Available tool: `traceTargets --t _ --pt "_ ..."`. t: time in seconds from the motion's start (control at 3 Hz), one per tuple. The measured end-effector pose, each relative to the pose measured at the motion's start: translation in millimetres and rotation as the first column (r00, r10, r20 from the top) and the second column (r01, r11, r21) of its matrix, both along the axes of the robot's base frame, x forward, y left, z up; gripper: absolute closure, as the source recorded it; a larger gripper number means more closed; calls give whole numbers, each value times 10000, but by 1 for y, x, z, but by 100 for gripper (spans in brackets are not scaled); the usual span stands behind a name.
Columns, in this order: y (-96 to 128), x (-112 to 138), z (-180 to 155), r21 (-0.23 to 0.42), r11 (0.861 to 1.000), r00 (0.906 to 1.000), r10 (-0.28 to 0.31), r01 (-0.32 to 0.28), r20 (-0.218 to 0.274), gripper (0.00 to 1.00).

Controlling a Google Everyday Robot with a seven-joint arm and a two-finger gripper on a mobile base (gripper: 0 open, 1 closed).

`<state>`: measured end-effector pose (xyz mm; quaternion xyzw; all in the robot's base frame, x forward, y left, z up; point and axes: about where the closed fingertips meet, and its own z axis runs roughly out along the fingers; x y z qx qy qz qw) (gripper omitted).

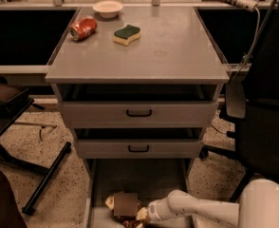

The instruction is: Place brown chip bag into bottom drawer

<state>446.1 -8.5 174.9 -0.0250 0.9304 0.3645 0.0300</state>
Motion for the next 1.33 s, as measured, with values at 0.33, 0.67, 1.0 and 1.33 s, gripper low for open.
traceTargets --t 0.33,0.67,1.0,1.33 --pt "0 0 0 0 10000 10000 0 0 0 35" --pt "0 0 0 0 10000 10000 1 -1 -1 12" --pt "0 0 0 1 10000 10000 1 -1 -1 0" --pt "0 0 0 1 10000 10000 1 -1 -1 0"
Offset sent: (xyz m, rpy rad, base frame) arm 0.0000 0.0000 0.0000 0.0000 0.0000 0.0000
